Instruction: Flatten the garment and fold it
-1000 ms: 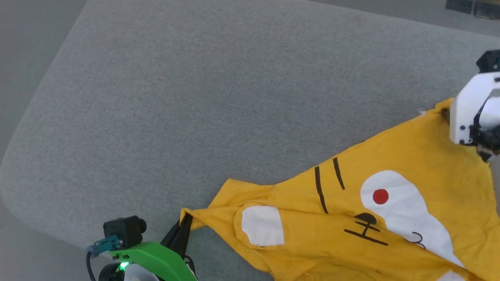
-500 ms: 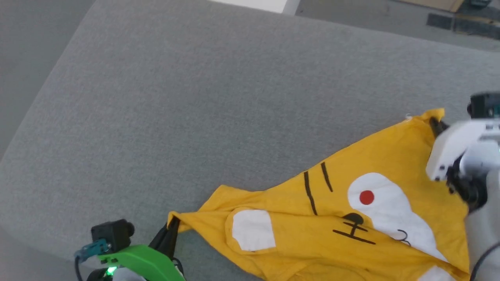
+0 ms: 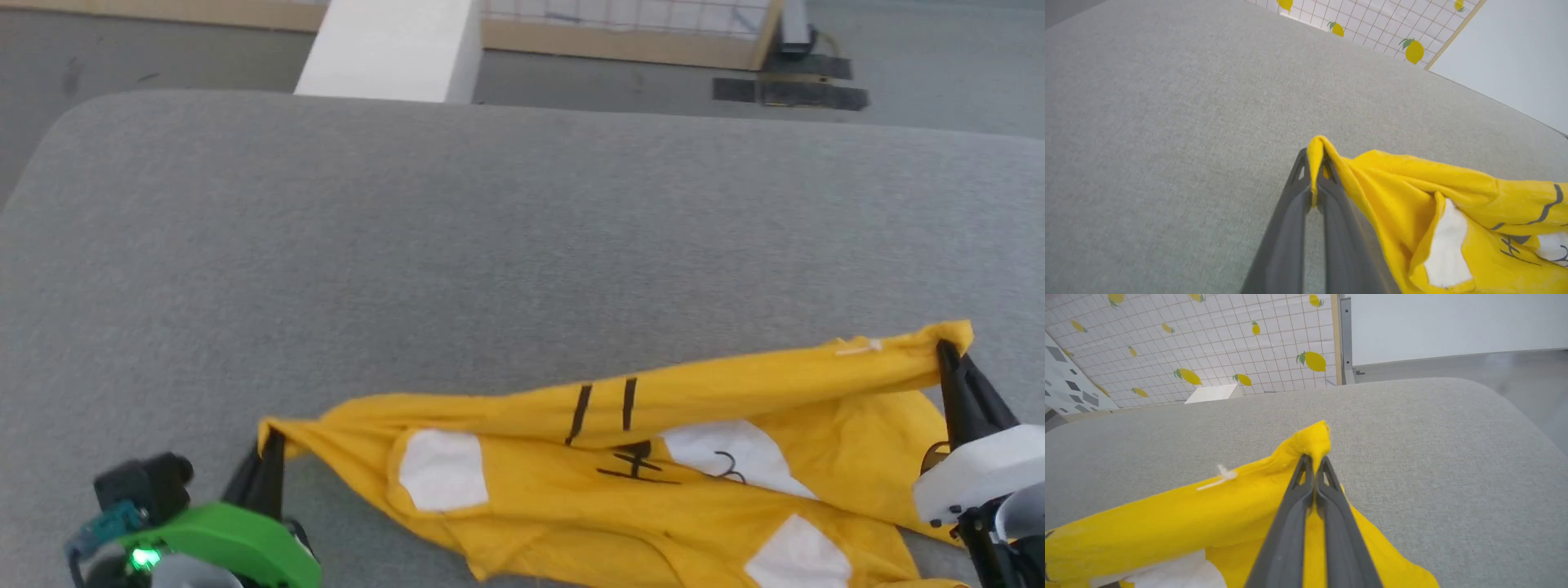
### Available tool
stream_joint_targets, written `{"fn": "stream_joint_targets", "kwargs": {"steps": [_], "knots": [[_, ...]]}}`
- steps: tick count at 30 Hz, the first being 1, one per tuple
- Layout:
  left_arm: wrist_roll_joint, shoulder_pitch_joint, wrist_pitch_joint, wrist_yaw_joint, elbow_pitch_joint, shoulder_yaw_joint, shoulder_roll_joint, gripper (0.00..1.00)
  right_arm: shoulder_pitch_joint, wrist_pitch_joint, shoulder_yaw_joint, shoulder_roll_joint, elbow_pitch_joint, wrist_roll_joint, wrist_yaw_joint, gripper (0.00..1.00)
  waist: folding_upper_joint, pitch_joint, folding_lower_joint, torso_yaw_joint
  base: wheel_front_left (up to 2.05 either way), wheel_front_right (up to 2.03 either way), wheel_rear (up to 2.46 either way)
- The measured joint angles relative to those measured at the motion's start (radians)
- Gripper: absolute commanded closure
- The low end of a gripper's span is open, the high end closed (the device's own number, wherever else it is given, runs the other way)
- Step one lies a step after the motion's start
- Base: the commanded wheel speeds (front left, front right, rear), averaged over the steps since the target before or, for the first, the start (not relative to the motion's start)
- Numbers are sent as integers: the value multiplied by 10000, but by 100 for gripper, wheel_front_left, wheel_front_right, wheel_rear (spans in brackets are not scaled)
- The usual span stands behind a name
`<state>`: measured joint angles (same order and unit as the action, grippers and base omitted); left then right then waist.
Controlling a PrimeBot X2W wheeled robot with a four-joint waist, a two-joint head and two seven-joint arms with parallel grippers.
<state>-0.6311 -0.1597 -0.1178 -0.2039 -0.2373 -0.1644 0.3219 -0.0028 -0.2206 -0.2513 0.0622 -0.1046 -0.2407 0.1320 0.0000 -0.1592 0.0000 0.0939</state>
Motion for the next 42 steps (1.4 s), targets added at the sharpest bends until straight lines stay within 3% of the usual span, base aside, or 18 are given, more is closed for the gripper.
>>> {"fn": "stream_joint_targets", "kwargs": {"steps": [5,10,14,21,27,33,38,42], "knots": [[464,1666,50,305,-171,142,589,100,-407,-1143,244,311,-1260,140,0,100,0,96,0,-611,0,0,0],[673,4544,-771,1032,-44,-8,1367,100,-2540,-2591,734,1459,-1699,151,0,100,0,-214,0,-926,0,0,0],[1032,7270,-1519,1643,711,-349,1831,100,-4893,-3534,1373,2366,-1243,6,0,100,0,-732,0,-1077,0,0,0],[1452,11716,-2077,2134,2318,-679,1789,100,-8893,-4182,2736,3315,635,-17,0,100,0,-2059,3,-1219,0,0,0],[2324,14931,-1457,2027,3685,-516,1760,100,-12034,-3797,2972,3093,2485,520,2,100,0,-3262,4,-1366,0,0,0],[3122,17400,130,1563,4767,-351,1609,100,-14454,-2192,2322,2339,3858,1743,2,100,0,-4281,4,-1535,0,0,0],[3358,18467,1501,1375,5285,-127,1450,100,-15074,-961,2010,2010,4604,2219,2,100,0,-4747,3,-1613,0,0,0],[3335,17978,1741,1737,6013,-330,1501,100,-14583,-337,2192,1939,5317,2125,2,100,0,-4767,3,-1545,0,0,0]]}}
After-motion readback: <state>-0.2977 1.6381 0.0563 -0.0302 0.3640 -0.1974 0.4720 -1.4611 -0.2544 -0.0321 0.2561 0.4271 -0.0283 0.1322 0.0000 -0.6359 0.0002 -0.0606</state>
